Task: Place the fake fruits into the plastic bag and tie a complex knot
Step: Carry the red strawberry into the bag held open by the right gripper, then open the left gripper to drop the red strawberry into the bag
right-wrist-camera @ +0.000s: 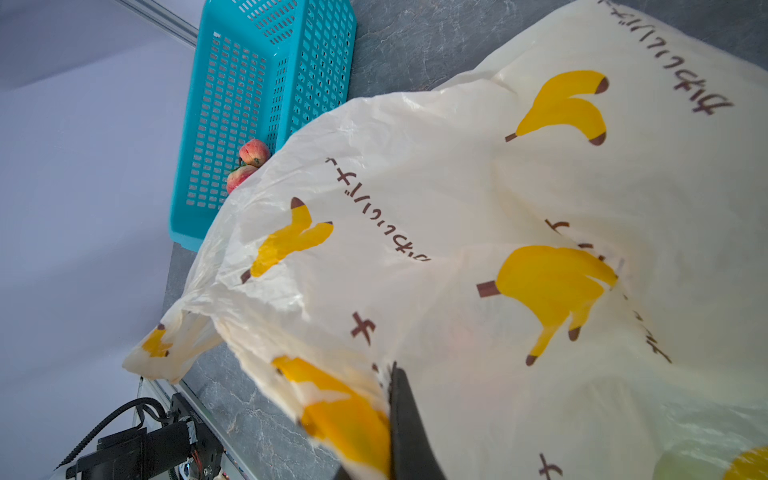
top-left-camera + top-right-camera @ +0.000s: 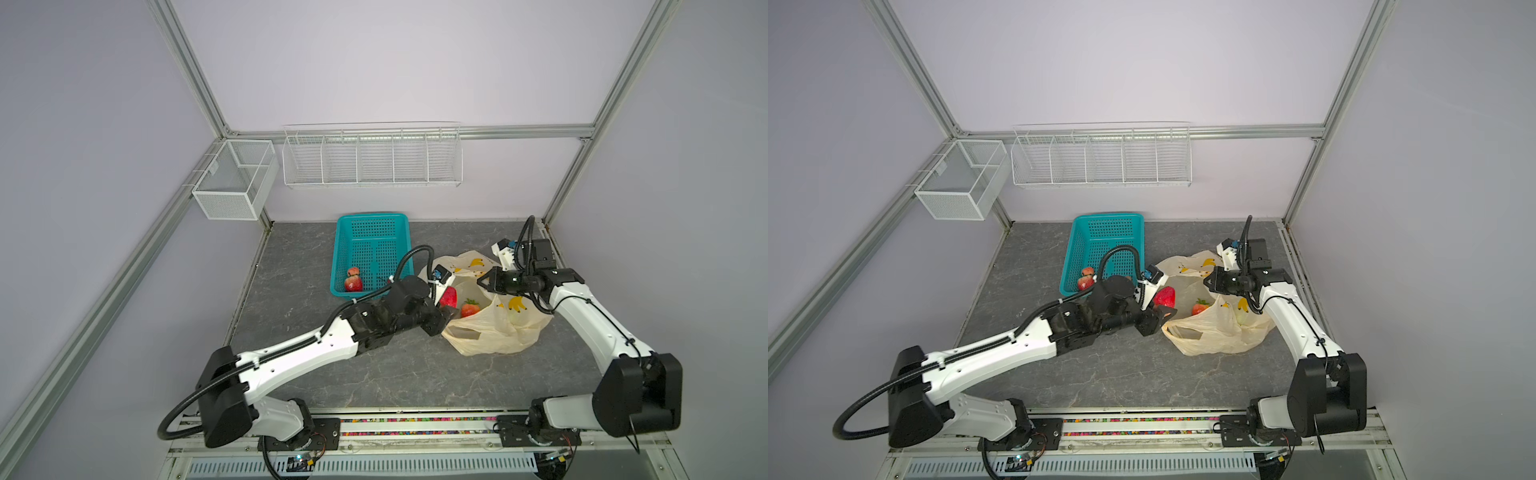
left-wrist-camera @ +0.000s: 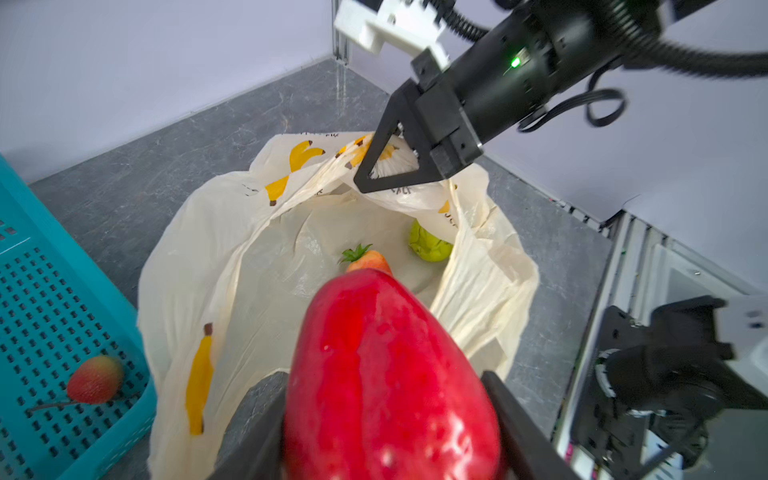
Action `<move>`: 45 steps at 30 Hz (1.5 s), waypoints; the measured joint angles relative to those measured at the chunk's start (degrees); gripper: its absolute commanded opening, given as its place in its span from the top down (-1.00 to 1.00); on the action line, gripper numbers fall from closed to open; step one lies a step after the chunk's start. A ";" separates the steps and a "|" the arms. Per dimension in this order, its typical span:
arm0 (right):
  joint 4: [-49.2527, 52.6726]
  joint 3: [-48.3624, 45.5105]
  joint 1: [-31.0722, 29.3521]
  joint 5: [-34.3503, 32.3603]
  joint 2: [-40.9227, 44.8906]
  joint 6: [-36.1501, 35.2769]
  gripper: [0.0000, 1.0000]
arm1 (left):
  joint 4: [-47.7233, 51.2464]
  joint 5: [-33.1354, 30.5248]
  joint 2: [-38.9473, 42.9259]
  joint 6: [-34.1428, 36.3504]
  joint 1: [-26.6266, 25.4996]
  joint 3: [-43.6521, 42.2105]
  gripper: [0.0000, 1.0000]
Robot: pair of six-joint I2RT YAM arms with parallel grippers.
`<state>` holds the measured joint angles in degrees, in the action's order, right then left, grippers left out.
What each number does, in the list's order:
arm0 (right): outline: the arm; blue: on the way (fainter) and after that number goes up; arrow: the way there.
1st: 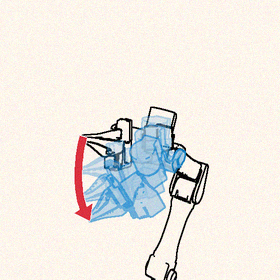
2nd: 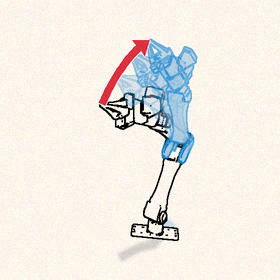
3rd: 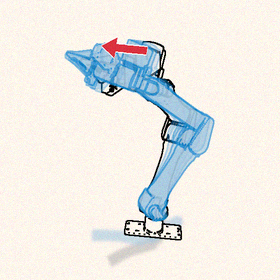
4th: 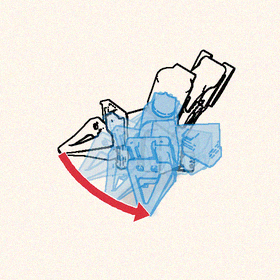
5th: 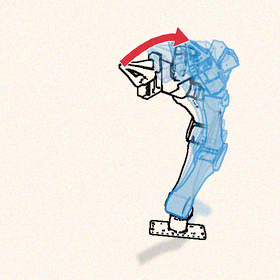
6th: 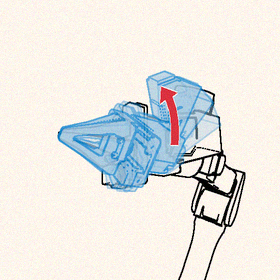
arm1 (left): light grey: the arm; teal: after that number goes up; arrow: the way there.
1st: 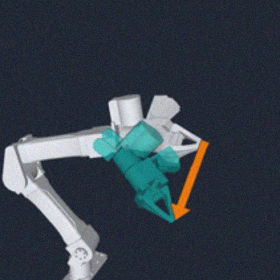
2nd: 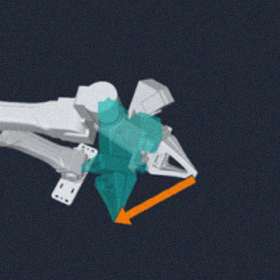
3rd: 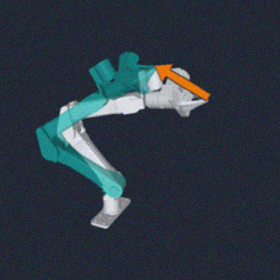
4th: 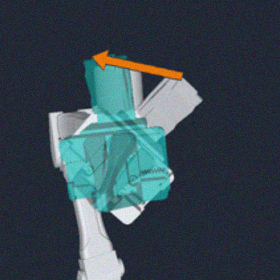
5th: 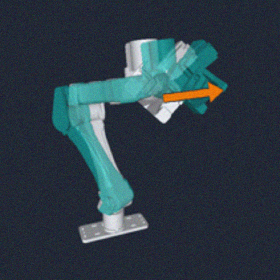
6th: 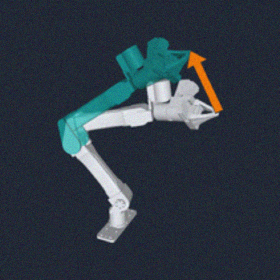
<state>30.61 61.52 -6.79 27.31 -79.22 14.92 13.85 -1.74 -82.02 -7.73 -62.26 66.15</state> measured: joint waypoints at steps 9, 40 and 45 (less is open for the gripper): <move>0.02 0.00 0.00 0.48 0.02 -0.39 0.85 | 0.15 -6.03 -18.05 7.48 2.36 6.71 -0.01; 0.00 -0.02 0.00 0.79 0.02 -0.39 0.85 | -22.25 -12.79 -30.84 3.69 3.39 7.54 -0.90; 0.00 -0.02 0.00 0.79 0.02 -0.39 0.85 | -23.26 -11.19 -30.14 3.45 3.39 7.45 -1.00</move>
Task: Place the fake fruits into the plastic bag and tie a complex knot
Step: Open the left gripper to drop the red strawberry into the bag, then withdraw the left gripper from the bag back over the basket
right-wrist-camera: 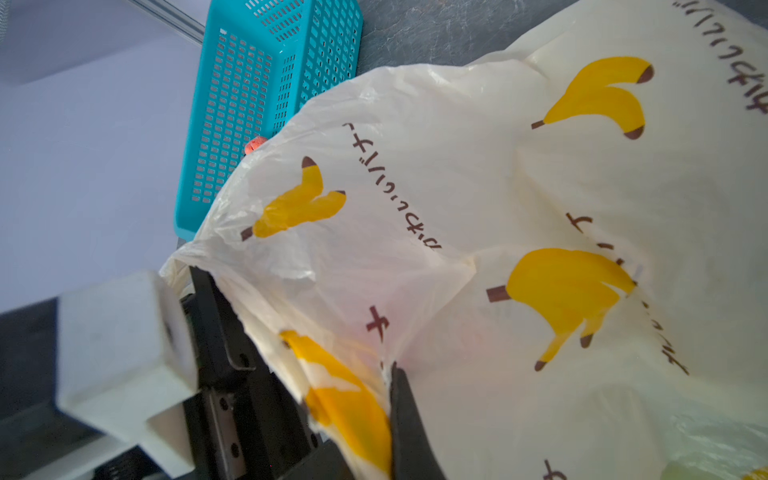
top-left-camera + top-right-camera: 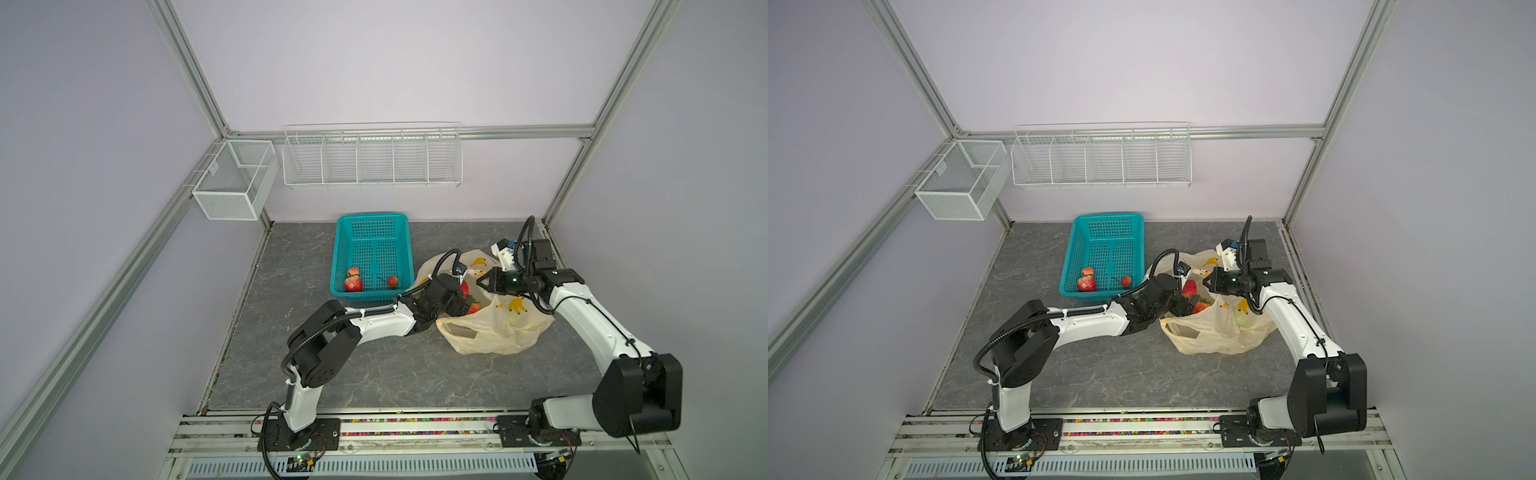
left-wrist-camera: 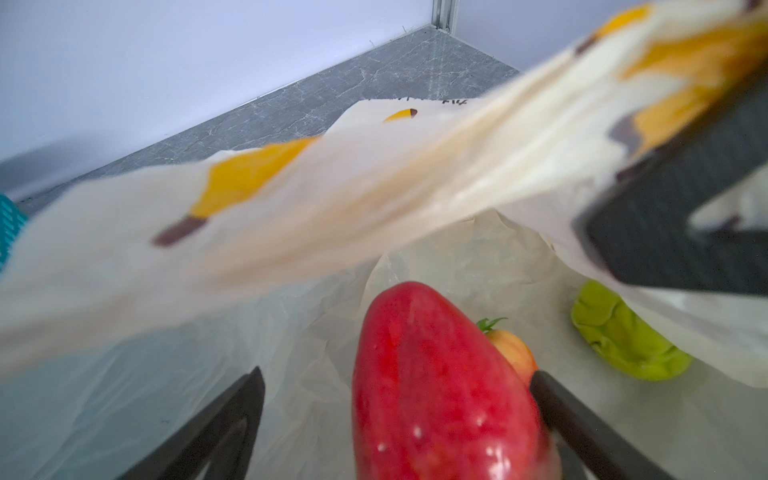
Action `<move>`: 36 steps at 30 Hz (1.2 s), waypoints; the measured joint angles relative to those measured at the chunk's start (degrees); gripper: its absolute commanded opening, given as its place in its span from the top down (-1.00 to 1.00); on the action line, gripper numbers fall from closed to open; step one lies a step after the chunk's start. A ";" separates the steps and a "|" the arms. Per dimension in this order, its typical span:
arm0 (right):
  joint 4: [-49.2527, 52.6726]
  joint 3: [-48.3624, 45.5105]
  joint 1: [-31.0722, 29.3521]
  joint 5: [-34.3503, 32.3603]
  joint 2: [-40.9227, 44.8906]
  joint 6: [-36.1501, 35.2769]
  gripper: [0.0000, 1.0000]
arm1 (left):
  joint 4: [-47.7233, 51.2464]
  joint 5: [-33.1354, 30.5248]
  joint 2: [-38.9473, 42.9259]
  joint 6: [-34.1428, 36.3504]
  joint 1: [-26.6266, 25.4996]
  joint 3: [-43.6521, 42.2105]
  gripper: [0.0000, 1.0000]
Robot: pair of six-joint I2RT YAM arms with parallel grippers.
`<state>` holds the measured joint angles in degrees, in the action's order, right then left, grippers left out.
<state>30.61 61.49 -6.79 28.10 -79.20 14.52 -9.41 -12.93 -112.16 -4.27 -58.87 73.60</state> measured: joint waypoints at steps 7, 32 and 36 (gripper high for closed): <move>0.00 0.00 0.00 0.00 0.00 0.00 0.85 | 0.35 0.26 -1.16 1.20 0.70 0.00 -0.97; 0.00 0.00 0.00 -0.22 0.00 -0.02 0.85 | 3.23 8.83 15.76 -0.81 1.81 -9.22 -0.79; 0.00 0.00 0.00 -0.22 -0.07 -0.02 0.86 | 5.75 15.96 19.63 -1.36 1.81 -9.27 -0.75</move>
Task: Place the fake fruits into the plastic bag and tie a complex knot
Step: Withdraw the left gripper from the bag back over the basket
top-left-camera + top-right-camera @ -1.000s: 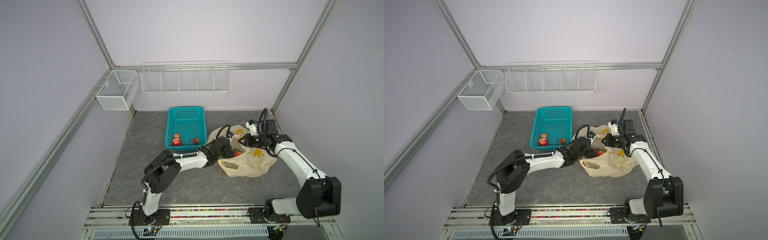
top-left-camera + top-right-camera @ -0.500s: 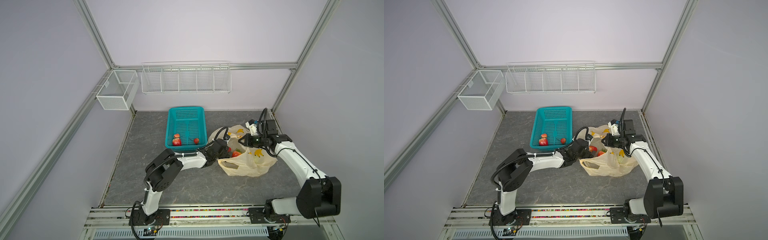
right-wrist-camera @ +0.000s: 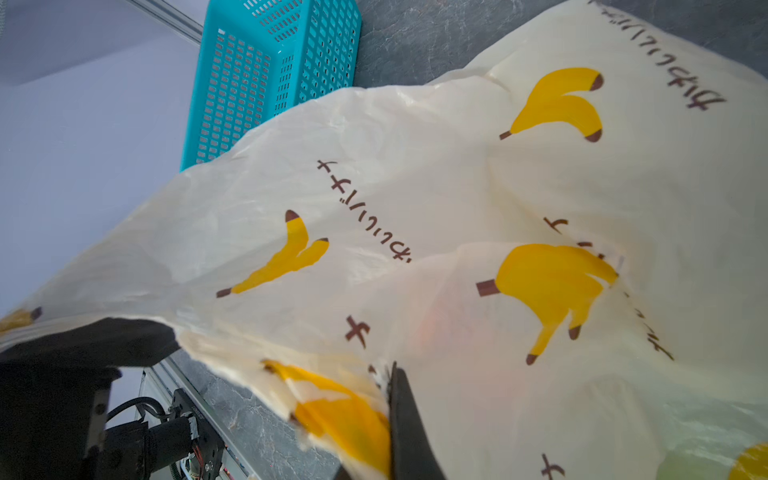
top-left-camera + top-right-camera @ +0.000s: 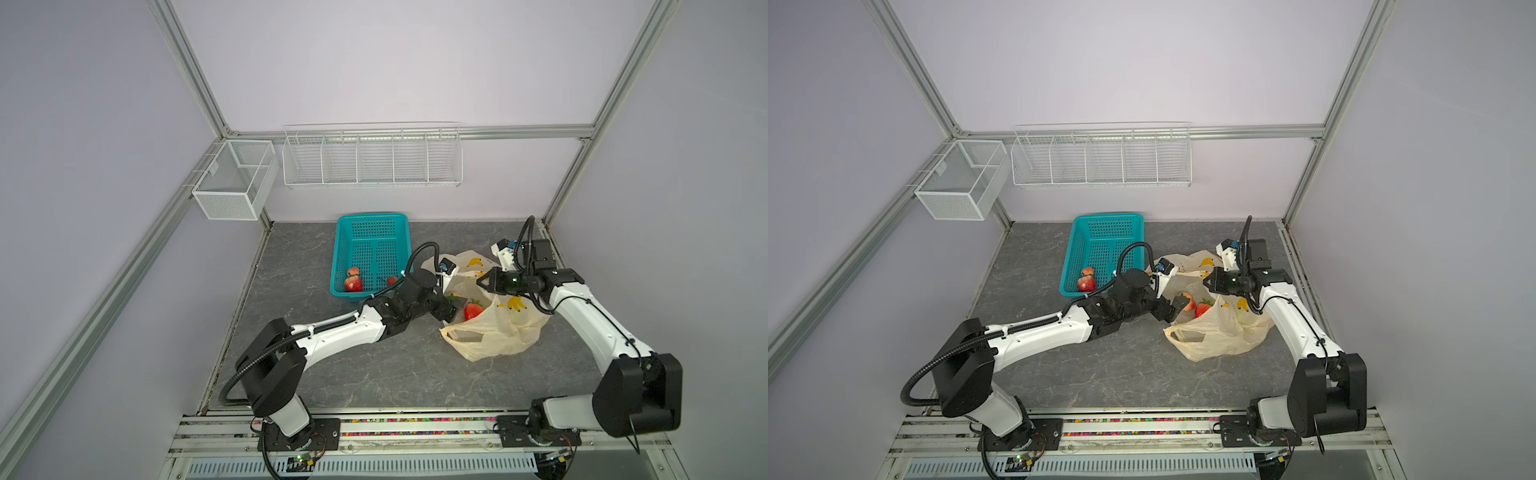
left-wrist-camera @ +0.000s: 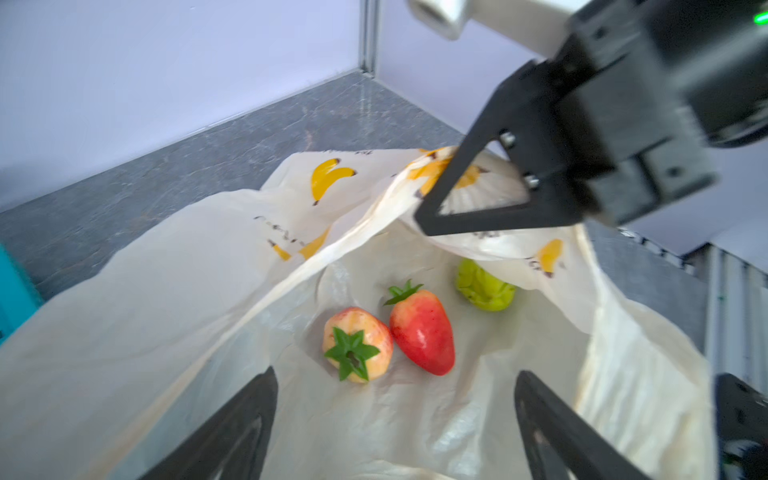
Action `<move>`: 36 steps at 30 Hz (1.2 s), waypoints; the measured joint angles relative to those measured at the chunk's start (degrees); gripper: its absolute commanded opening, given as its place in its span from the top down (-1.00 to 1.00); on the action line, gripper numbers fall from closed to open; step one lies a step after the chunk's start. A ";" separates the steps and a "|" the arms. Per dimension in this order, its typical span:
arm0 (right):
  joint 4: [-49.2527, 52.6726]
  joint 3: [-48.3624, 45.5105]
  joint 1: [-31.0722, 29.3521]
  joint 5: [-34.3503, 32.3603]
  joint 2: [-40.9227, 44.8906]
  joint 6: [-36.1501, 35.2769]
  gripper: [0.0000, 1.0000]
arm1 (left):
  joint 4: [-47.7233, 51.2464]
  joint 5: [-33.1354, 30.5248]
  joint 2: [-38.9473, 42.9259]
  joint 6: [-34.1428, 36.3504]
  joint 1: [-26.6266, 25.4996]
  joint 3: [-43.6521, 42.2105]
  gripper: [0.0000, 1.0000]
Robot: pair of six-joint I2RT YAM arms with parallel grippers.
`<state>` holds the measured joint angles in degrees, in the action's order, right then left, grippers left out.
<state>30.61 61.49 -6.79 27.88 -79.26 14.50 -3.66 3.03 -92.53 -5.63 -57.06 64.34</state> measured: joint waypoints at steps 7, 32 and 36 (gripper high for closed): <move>0.00 0.00 0.00 -0.02 -0.04 0.00 0.86 | 2.67 13.97 3.32 -2.03 0.02 0.02 -0.72; -0.02 -0.02 0.00 0.00 -0.24 0.00 0.86 | 13.70 4.15 10.43 -19.56 28.22 0.48 -0.57; -0.04 -0.02 0.00 0.00 -0.31 0.00 0.86 | 19.67 1.88 -2.73 -18.45 28.57 8.31 -0.49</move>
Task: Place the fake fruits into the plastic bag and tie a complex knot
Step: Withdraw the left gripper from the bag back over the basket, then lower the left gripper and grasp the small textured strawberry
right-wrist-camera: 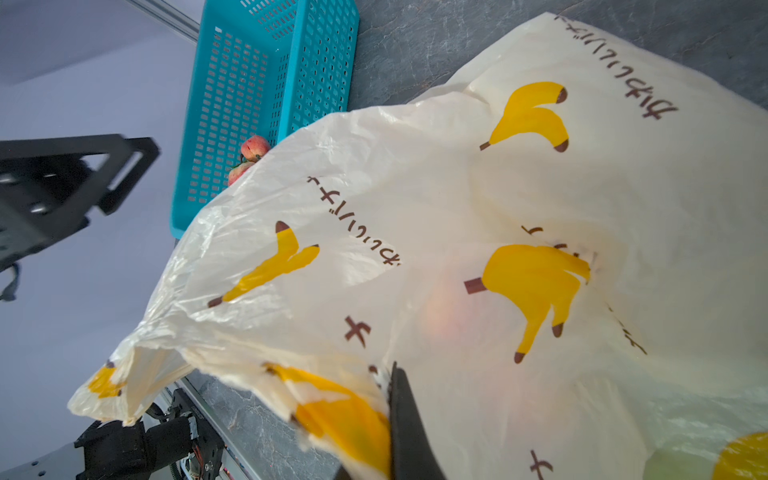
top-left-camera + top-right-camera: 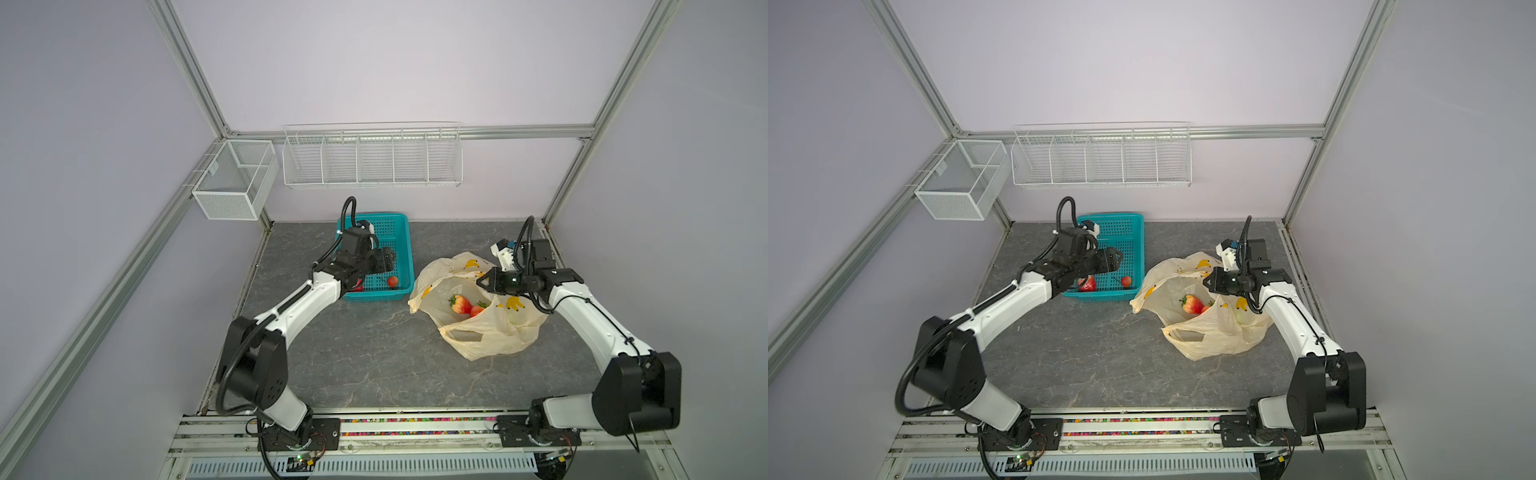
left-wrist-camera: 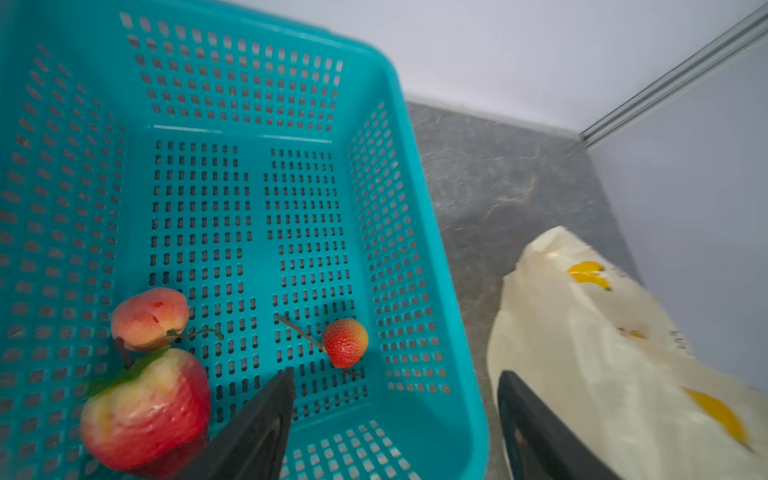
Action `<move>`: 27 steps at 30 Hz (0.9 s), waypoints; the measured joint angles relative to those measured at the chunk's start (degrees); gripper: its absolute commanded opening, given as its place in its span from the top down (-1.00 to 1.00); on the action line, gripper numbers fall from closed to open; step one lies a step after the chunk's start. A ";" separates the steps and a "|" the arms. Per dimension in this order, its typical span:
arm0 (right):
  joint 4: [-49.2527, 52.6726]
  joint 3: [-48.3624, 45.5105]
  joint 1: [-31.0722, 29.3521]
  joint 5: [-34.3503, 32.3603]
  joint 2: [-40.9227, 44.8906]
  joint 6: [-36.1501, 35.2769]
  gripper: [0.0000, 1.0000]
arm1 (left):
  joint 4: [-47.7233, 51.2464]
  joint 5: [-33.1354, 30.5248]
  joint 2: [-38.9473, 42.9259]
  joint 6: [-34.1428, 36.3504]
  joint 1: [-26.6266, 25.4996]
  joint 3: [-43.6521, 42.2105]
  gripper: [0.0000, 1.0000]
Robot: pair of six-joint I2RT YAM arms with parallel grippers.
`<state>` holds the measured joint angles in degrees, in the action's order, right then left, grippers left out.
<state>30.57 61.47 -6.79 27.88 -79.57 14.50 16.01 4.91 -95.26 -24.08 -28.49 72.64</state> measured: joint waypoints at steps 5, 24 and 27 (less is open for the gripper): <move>0.00 -0.17 0.00 0.00 0.00 0.00 0.86 | 6.69 -0.37 -14.62 2.36 0.00 10.73 -0.39; 0.00 -0.22 0.00 -0.02 -0.17 -0.20 0.86 | 13.29 2.99 -27.85 4.50 -1.81 18.60 -0.19; 0.00 -0.28 0.00 -0.02 -0.17 -0.22 0.86 | 13.49 2.64 -28.04 4.96 -2.29 18.75 -0.10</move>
<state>30.57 61.19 -6.79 27.86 -79.75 14.28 29.50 7.55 -123.31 -19.11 -30.79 91.39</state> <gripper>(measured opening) 0.071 0.576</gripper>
